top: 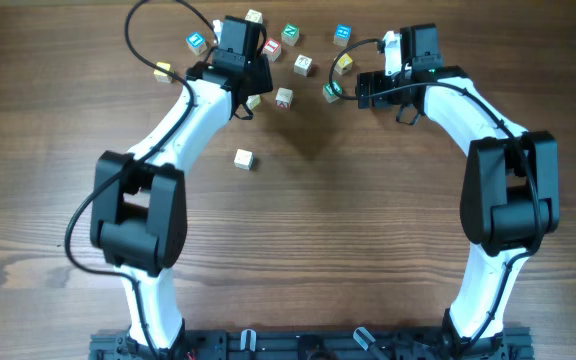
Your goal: Form a circle
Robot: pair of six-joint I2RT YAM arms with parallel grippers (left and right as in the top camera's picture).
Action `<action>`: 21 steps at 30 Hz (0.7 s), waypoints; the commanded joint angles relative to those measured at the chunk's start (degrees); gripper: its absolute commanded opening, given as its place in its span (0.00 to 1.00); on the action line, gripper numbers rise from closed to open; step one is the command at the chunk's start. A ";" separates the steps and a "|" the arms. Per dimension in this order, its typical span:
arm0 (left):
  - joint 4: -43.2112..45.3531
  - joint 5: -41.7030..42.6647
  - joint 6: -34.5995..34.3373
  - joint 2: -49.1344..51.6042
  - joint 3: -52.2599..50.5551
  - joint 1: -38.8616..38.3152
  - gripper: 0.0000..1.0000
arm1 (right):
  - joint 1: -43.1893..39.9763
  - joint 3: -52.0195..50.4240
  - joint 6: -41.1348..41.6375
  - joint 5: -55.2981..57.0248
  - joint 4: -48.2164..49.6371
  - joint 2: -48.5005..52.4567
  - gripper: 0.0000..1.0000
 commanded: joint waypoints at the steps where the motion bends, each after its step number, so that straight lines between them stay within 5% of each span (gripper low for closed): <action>1: 1.62 -1.62 -0.79 4.46 -0.15 0.15 0.66 | -0.11 0.11 0.24 0.57 0.13 1.14 1.00; 6: 2.21 -1.62 -2.97 7.82 -0.15 0.15 0.64 | -0.13 0.11 0.22 0.57 0.13 1.14 1.00; 14: 0.63 -1.57 -2.97 8.41 -0.15 0.15 0.37 | -0.13 0.11 0.22 0.57 0.13 1.14 1.00; 21: -6.49 -0.76 -2.95 8.39 -0.15 -0.02 0.28 | -0.13 0.11 0.22 0.57 0.13 1.14 1.00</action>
